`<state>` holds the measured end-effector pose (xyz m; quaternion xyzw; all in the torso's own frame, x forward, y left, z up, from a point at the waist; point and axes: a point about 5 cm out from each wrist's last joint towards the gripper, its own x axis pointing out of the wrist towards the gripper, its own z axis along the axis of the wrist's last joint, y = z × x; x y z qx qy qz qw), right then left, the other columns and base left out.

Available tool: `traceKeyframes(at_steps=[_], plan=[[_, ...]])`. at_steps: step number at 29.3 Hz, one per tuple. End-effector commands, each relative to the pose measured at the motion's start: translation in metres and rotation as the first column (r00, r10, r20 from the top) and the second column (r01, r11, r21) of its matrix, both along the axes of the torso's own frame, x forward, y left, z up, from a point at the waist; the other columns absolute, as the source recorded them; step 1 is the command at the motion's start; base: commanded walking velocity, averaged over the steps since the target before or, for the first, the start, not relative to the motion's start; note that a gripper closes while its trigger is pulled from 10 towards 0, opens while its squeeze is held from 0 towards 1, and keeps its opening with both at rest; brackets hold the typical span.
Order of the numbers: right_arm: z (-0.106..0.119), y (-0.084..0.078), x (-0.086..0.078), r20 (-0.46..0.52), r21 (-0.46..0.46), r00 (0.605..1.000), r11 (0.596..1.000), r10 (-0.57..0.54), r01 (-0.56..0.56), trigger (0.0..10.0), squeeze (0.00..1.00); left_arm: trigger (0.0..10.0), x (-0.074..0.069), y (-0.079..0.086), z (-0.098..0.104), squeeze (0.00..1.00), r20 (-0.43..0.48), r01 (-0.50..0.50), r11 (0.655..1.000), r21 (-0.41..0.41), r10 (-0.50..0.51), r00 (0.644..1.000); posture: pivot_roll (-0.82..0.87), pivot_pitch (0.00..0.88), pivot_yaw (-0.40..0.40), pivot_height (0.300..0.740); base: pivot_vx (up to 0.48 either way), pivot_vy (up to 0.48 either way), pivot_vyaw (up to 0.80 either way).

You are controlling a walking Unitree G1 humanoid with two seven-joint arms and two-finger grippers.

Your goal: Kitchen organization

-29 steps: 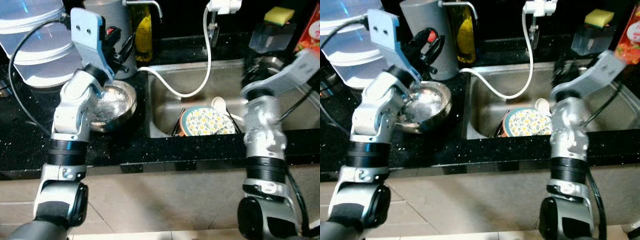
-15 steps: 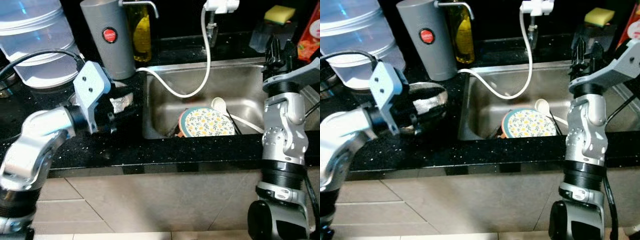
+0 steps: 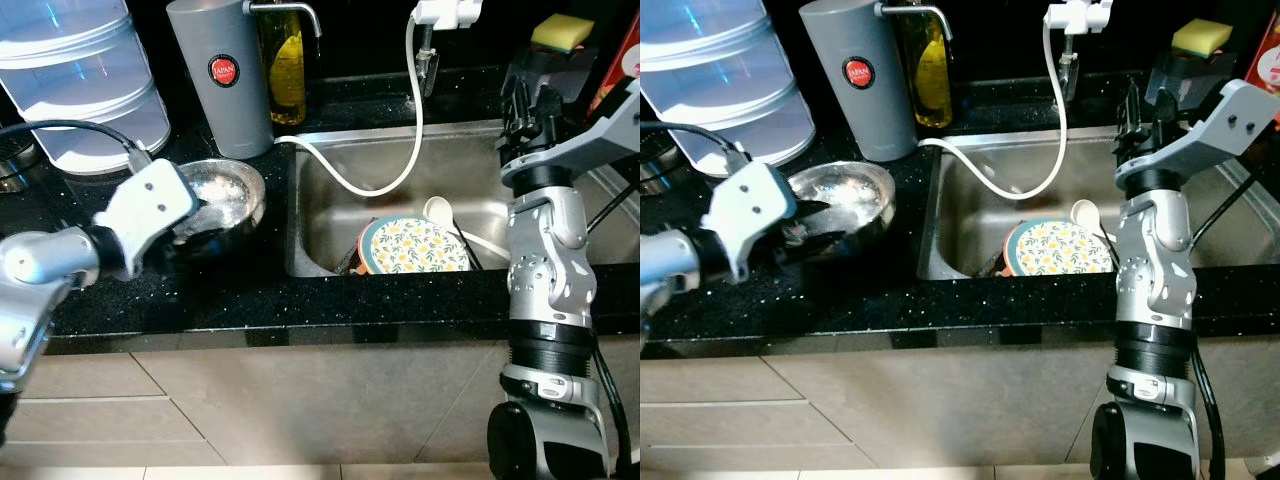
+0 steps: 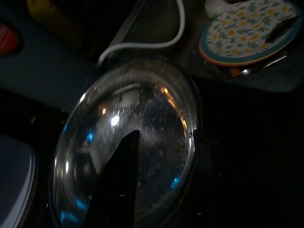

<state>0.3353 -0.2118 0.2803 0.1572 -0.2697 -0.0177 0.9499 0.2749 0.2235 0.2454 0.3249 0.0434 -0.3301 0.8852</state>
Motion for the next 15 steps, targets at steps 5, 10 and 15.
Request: traceKeyframes(at_steps=[5, 10, 15], plan=[[-0.003, 0.002, 0.002, -0.019, 0.0, 1.0, 1.0, 0.011, -0.011, 10.0, 0.0, 10.0, 0.004, 0.015, -0.018, 0.0, -0.121, 0.008, 0.997, 0.075, 0.001, 0.993, 0.07, 0.0, 0.075, 0.74, 0.0, 0.0, 0.0], [-0.004, -0.004, -0.002, -0.013, 0.004, 1.0, 1.0, -0.017, 0.017, 10.0, 0.0, 10.0, 0.01, 0.026, -0.036, 0.0, -0.188, -0.014, 0.997, 0.079, 0.029, 0.982, 0.06, 0.0, 0.088, 0.74, 0.0, 0.0, 0.0], [-0.003, -0.004, -0.002, -0.012, 0.003, 1.0, 1.0, -0.019, 0.019, 10.0, 0.0, 10.0, 0.01, 0.032, -0.043, 0.0, -0.192, -0.02, 0.99, 0.137, 0.047, 0.98, 0.06, 0.0, 0.089, 0.74, 0.0, 0.0, 0.0]])
